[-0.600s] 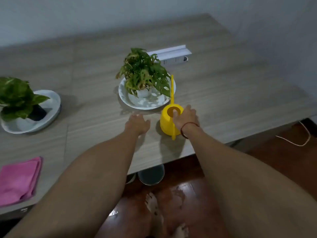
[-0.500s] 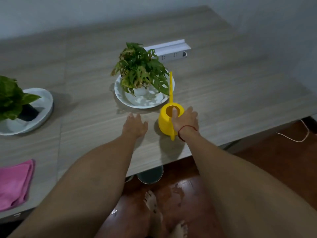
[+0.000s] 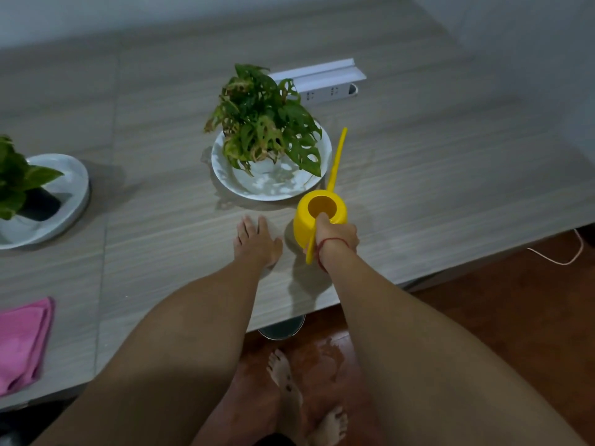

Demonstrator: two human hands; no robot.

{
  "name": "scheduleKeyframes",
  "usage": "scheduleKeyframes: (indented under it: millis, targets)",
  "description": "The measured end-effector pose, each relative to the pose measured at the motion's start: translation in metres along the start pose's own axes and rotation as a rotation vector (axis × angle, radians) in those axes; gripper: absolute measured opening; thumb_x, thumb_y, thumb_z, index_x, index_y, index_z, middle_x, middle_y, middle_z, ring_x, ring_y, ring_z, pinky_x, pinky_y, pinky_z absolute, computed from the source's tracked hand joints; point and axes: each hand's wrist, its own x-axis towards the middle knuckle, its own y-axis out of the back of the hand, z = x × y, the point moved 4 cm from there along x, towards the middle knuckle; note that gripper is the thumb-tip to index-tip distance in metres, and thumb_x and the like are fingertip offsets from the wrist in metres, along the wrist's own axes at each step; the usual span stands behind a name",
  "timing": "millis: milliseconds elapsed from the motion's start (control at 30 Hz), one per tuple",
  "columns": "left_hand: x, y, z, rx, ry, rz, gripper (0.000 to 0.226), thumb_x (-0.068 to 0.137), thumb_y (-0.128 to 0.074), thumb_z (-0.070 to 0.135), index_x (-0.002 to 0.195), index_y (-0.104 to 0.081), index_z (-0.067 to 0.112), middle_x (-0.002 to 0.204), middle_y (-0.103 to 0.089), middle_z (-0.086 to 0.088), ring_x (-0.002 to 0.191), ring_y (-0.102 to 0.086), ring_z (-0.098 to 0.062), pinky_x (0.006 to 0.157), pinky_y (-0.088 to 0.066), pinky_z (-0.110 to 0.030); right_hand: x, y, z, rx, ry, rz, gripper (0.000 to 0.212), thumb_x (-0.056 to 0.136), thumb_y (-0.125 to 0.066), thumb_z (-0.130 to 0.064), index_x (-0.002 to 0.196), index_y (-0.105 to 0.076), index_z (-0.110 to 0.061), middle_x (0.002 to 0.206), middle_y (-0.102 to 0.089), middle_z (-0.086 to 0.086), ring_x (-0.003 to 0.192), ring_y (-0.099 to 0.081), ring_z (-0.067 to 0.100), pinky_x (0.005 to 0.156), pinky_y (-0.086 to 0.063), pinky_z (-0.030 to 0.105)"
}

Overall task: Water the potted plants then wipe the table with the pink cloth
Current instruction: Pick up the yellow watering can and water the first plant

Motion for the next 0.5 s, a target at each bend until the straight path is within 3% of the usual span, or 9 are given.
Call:
scheduleKeyframes:
  millis: [167, 333, 500]
  targets:
    - [-0.001, 0.006, 0.003, -0.017, -0.005, -0.018, 0.077, 0.099, -0.039, 0.05, 0.158, 0.0, 0.019, 0.163, 0.014, -0.015, 0.152, 0.009, -0.032, 0.122, -0.008, -0.047, 0.006, 0.019, -0.003, -0.089, 0.041, 0.135, 0.054, 0.087, -0.059, -0.046, 0.127, -0.051, -0.01, 0.127, -0.059, 0.016, 0.116, -0.056, 0.037, 0.094, -0.043, 0.041]
    - [-0.002, 0.007, 0.0, -0.017, -0.013, -0.04, 0.078, 0.099, -0.039, 0.049, 0.159, 0.002, 0.02, 0.163, 0.017, -0.014, 0.152, 0.012, -0.031, 0.123, -0.007, -0.045, 0.01, 0.032, -0.003, -0.188, 0.094, 0.27, 0.057, 0.09, -0.046, -0.061, 0.117, -0.056, -0.011, 0.119, -0.064, 0.014, 0.113, -0.056, 0.034, 0.102, -0.03, 0.042]
    - [-0.004, 0.006, 0.002, -0.006, -0.014, -0.014, 0.078, 0.099, -0.038, 0.048, 0.159, 0.002, 0.017, 0.163, 0.016, -0.016, 0.152, 0.011, -0.032, 0.123, -0.007, -0.045, 0.012, 0.031, 0.001, -0.168, 0.159, 0.331, 0.052, 0.092, -0.048, -0.055, 0.111, -0.061, -0.008, 0.116, -0.065, 0.016, 0.111, -0.057, 0.036, 0.096, -0.037, 0.042]
